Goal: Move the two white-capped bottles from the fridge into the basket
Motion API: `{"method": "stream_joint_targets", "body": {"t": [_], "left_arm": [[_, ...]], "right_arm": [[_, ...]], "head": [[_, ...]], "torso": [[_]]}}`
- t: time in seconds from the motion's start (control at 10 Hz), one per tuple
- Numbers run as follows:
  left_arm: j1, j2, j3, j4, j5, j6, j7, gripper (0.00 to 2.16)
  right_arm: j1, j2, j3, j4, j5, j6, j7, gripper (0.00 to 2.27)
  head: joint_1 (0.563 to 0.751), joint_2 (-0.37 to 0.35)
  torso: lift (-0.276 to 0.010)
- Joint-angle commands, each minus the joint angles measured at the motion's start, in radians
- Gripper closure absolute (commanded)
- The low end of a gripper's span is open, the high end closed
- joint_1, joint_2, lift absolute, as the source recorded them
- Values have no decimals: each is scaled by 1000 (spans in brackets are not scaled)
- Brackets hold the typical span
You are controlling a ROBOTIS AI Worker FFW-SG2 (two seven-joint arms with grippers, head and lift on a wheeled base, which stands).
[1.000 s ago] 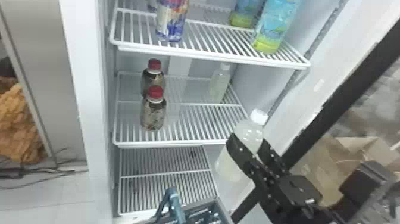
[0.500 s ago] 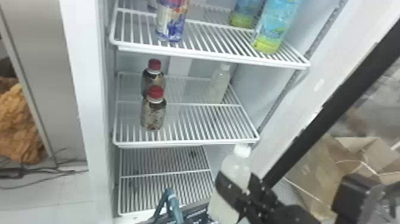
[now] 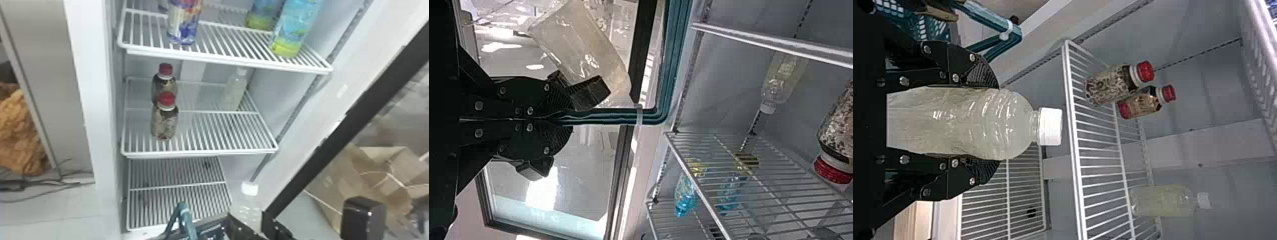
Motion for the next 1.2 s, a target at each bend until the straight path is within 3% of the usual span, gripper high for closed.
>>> {"method": "stream_joint_targets", "body": {"t": [0.0, 0.2, 0.5, 0.9, 1.1], "left_arm": [[0, 0, 0, 0, 0, -2, 0, 1124], [2, -3, 6, 0, -2, 1, 0, 1124], [5, -6, 14, 0, -6, -2, 0, 1124], [15, -11, 28, 0, -8, -2, -2, 1124], [17, -12, 32, 0, -8, 1, -2, 1124]], "right_arm": [[-3, 1, -3, 0, 0, 19, 0, 728], [-5, 2, -3, 5, -8, 42, 2, 665], [-10, 5, -9, 0, 12, 37, 2, 383], [-57, 7, -13, 54, 110, -143, -5, 303], [-140, -2, -5, 162, 126, -273, -6, 128]], "head": [[695, -350], [695, -350], [695, -350], [695, -350], [695, -350]], "torso": [[-260], [-260], [-260], [-260], [-260]]}}
